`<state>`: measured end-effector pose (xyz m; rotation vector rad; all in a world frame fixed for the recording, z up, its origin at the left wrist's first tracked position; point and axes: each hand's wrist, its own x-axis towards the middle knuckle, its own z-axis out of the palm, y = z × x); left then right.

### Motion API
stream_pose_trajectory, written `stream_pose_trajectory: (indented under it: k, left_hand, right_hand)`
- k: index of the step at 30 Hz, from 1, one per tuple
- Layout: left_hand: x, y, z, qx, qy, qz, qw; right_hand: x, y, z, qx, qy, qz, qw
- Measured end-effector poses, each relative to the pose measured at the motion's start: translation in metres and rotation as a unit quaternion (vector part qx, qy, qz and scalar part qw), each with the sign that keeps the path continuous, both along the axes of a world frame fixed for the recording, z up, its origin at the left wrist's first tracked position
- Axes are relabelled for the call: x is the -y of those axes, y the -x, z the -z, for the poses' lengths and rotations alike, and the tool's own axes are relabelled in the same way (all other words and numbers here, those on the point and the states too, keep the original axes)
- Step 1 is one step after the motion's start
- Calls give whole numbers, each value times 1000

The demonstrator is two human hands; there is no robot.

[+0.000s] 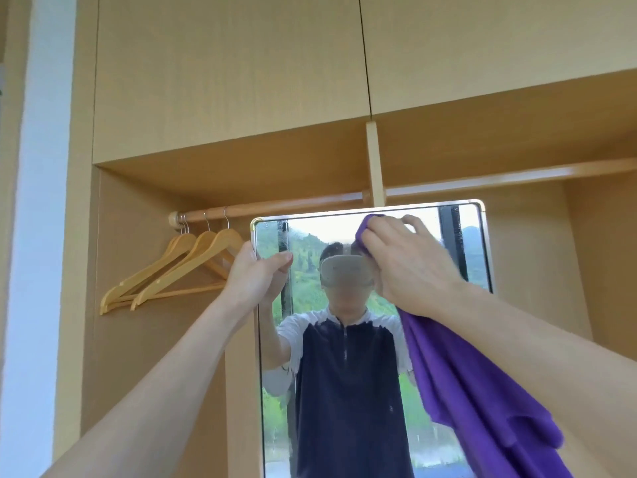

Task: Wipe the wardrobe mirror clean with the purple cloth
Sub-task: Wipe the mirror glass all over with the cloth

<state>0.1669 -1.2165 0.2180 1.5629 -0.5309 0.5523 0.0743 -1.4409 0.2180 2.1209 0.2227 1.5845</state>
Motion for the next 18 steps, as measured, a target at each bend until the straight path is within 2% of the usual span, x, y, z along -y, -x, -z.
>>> stream_pose_trajectory:
  k: [2, 6, 13, 18]
  left_hand:
    - [-2, -5, 2, -4, -27, -15, 1000]
    - [-1, -2, 1, 6, -10, -10, 1000]
    - [3, 3, 0, -2, 0, -26, 1000]
    - [4, 0, 1, 9, 7, -34, 999]
  right_hand:
    - [-21, -8, -3, -23, 26, -23, 999]
    - [-42, -22, -12, -30, 47, -44, 997]
    - [-12, -21, -14, 30, 30, -65, 997]
    - [18, -8, -13, 20, 13, -23, 999]
